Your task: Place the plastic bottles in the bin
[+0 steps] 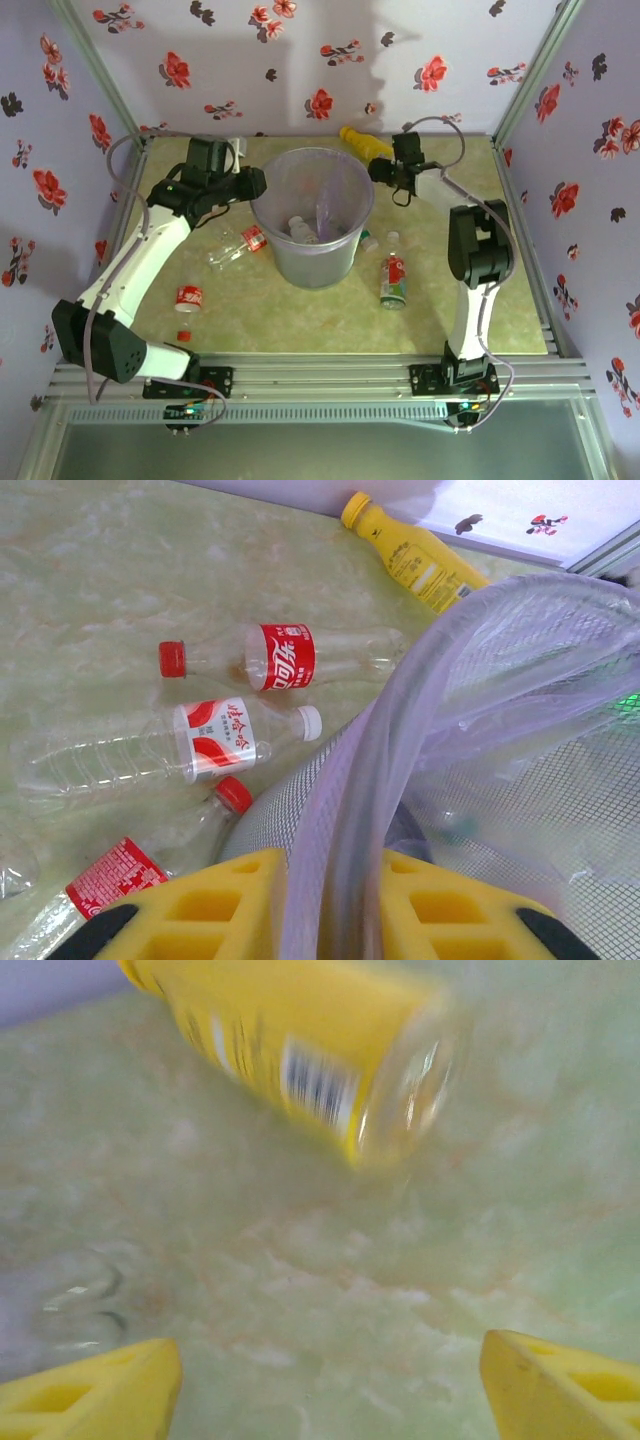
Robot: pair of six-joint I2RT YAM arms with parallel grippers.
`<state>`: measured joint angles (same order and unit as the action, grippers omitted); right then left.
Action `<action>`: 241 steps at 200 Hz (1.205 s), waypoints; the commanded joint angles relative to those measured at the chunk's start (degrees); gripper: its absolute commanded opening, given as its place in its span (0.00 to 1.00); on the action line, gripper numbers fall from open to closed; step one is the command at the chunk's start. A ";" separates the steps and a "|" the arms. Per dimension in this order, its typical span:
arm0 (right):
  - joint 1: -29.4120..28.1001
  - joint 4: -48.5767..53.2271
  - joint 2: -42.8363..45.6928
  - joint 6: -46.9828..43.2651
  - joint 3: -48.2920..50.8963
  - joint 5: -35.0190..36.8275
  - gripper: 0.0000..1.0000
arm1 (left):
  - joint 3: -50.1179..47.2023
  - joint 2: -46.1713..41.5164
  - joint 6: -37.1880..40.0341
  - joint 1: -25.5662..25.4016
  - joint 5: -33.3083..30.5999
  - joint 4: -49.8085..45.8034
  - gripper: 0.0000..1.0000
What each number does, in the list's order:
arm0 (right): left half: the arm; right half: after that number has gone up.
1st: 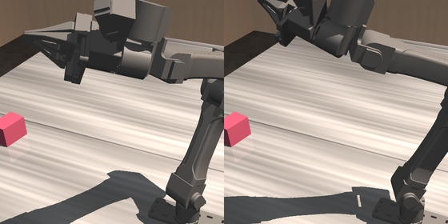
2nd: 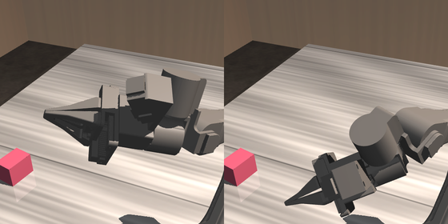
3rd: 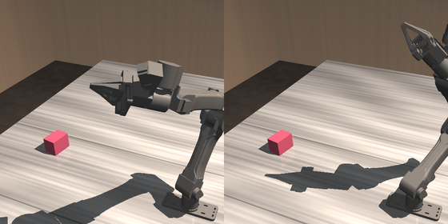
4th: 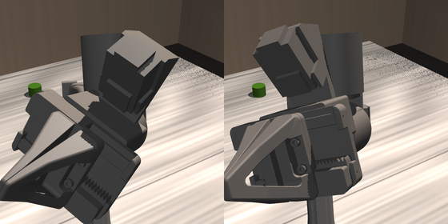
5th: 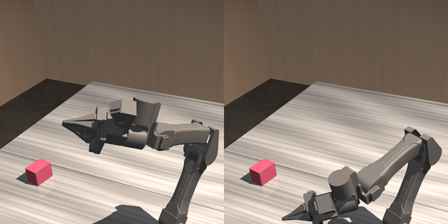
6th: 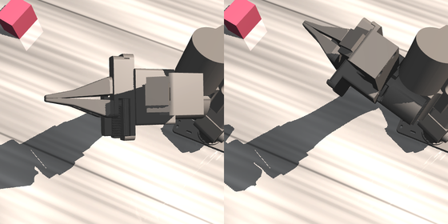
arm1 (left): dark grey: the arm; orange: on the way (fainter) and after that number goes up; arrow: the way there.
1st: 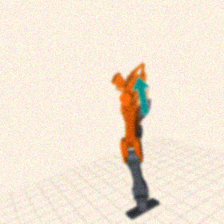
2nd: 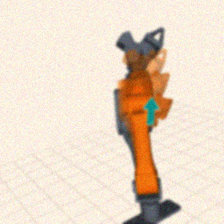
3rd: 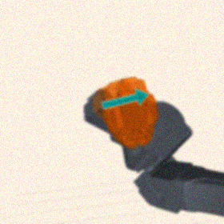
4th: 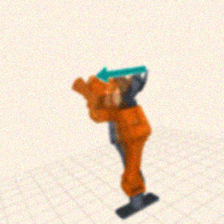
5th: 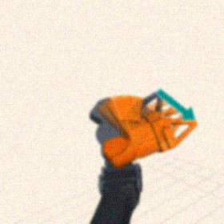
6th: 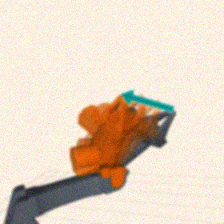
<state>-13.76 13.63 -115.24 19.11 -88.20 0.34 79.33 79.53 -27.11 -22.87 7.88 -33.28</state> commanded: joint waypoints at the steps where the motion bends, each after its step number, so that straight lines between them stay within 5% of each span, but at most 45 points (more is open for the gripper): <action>1: 1.81 3.21 -0.51 -8.20 -4.30 5.96 0.83 | -0.31 -1.21 0.13 0.85 -1.46 -1.42 0.28; 68: 1.77 12.72 -18.85 -15.54 -31.78 -11.78 0.91 | -1.40 -2.43 -0.41 2.05 -1.95 -1.21 0.27; 109: -0.97 12.59 -25.56 -13.32 -39.44 -19.07 0.93 | -2.47 -4.82 -2.37 5.03 -3.28 -2.24 0.14; 241: -4.10 20.66 -33.81 -14.73 -44.74 -13.58 0.84 | -4.18 -5.43 -2.95 5.38 -2.66 -0.40 0.13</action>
<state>-17.63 29.06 -146.82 6.33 -128.73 -16.47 76.31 75.07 -29.89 -17.93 6.00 -34.79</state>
